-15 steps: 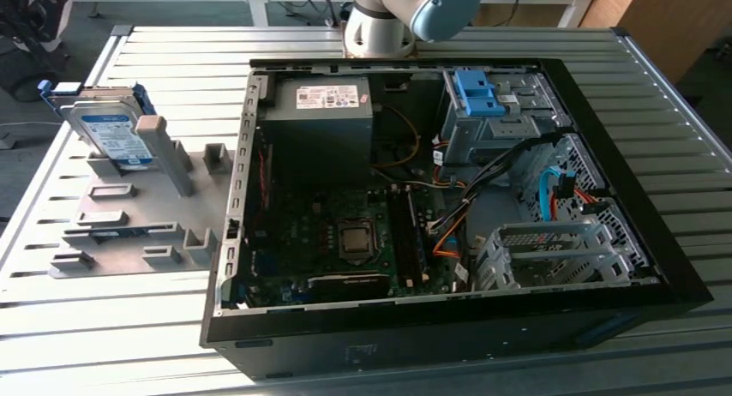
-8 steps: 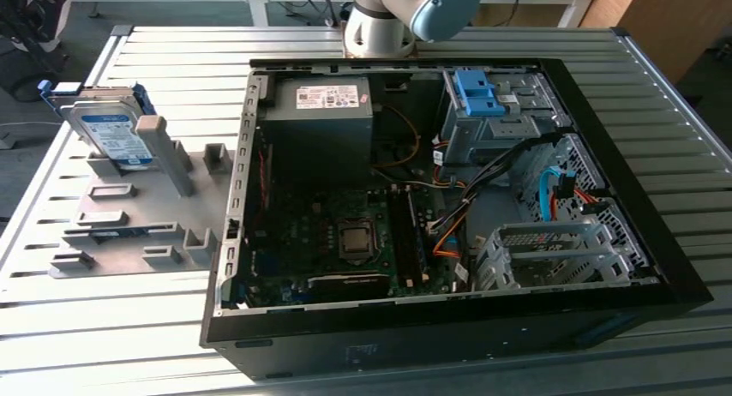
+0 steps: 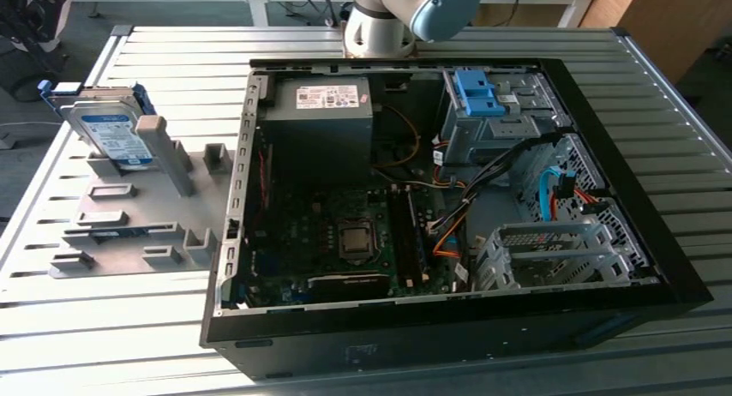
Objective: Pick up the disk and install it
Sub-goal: 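Pick up the disk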
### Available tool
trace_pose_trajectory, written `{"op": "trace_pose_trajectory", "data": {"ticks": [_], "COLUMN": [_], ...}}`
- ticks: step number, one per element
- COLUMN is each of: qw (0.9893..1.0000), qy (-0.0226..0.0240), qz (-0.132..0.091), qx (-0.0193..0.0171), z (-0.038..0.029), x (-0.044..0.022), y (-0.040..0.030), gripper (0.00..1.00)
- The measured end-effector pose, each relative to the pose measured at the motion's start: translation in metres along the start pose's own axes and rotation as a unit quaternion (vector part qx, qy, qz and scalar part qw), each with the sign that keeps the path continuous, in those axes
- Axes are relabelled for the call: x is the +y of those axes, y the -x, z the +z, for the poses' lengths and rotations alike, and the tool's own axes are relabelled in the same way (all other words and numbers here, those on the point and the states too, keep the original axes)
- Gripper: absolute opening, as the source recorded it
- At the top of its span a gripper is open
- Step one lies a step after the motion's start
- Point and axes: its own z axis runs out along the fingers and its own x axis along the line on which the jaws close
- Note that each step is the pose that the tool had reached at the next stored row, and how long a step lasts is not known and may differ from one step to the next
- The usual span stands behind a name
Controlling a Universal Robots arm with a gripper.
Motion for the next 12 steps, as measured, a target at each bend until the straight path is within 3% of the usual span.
{"op": "trace_pose_trajectory", "data": {"ticks": [12], "qw": [0.9998], "qy": [0.0002], "qz": [-0.019], "qx": [0.0008], "z": [0.0], "x": [0.0], "y": [-0.0001], "gripper": [0.11]}}
